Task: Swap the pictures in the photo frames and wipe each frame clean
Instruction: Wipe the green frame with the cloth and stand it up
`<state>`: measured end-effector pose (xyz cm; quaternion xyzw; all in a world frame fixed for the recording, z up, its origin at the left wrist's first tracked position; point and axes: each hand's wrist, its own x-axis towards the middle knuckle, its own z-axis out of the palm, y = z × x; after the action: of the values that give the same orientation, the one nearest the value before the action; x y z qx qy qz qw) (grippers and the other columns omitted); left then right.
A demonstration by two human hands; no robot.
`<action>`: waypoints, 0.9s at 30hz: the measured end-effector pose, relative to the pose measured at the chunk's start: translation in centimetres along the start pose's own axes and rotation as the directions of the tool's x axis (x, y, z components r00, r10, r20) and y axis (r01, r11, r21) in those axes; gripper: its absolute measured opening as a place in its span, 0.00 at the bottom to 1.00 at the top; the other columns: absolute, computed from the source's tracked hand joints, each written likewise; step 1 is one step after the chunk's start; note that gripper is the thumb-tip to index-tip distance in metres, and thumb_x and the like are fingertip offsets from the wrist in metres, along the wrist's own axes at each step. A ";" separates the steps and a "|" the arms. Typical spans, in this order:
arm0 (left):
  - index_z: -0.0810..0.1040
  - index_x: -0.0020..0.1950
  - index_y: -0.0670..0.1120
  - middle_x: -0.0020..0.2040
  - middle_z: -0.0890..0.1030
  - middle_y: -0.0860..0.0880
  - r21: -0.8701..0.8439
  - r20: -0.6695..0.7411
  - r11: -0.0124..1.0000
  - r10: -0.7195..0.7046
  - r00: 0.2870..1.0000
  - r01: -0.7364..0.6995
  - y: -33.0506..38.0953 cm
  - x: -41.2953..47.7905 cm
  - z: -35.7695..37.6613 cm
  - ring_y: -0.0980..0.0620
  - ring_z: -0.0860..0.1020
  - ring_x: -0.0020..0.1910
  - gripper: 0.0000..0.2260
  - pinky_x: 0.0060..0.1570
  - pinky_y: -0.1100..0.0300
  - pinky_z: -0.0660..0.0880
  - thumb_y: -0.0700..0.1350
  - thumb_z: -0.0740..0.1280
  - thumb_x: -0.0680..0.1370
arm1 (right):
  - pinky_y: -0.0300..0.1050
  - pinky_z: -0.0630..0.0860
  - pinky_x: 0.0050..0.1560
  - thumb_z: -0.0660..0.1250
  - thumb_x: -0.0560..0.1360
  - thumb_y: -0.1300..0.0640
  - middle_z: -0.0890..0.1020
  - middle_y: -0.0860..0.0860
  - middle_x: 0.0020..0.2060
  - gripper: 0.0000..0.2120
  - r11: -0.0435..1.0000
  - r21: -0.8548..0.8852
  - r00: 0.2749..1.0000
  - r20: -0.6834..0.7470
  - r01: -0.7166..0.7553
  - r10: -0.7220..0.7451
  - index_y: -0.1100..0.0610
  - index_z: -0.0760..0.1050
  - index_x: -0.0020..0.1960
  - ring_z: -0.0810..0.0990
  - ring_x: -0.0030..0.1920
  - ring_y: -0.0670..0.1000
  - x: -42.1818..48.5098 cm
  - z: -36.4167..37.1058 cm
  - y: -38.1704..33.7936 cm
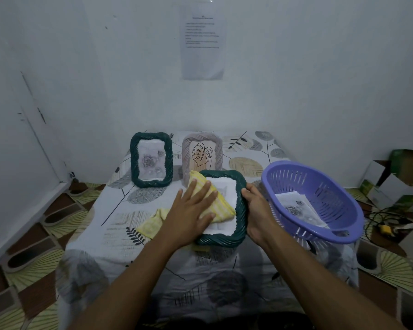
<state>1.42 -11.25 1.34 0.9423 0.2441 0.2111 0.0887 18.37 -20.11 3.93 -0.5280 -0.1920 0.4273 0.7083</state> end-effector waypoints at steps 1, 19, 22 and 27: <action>0.59 0.76 0.55 0.77 0.48 0.58 -0.054 -0.001 0.998 -0.014 1.000 0.014 -0.5 0.4 -0.4 0.49 0.40 0.77 0.29 0.73 0.40 0.46 0.63 0.49 0.76 | 0.66 0.75 0.55 0.56 0.82 0.60 0.82 0.63 0.54 0.11 1.000 0.005 1.000 0.006 -0.002 0.002 0.60 0.74 0.59 0.80 0.49 0.61 -0.1 0.0 0.0; 0.56 0.77 0.49 0.78 0.47 0.56 -0.094 0.144 0.991 0.110 0.983 -0.097 -2.1 -0.2 -2.1 0.51 0.39 0.77 0.38 0.73 0.57 0.47 0.67 0.55 0.72 | 0.54 0.77 0.44 0.56 0.82 0.60 0.83 0.58 0.45 0.09 0.999 0.030 0.999 0.020 0.025 -0.025 0.58 0.74 0.56 0.81 0.42 0.57 0.4 0.0 -0.5; 0.58 0.77 0.48 0.77 0.50 0.55 -0.093 0.065 0.995 0.037 0.997 -0.031 -1.7 0.1 -1.7 0.51 0.42 0.77 0.35 0.74 0.52 0.51 0.64 0.56 0.73 | 0.54 0.76 0.45 0.56 0.82 0.60 0.83 0.58 0.45 0.09 1.000 0.023 0.999 0.050 0.014 -0.015 0.58 0.74 0.56 0.80 0.42 0.57 0.0 0.5 0.3; 0.58 0.77 0.48 0.77 0.51 0.53 -0.060 0.020 0.998 -0.019 1.000 0.020 0.1 1.9 -0.9 0.54 0.42 0.75 0.31 0.74 0.48 0.49 0.58 0.60 0.77 | 0.59 0.76 0.50 0.55 0.82 0.61 0.82 0.60 0.48 0.09 0.996 0.082 0.998 0.069 -0.020 0.014 0.59 0.74 0.56 0.80 0.45 0.58 -0.2 0.5 0.6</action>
<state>2.57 -10.29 2.83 0.9388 0.2458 0.2083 0.1216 17.65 -19.91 3.58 -0.4850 -0.1936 0.4587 0.7190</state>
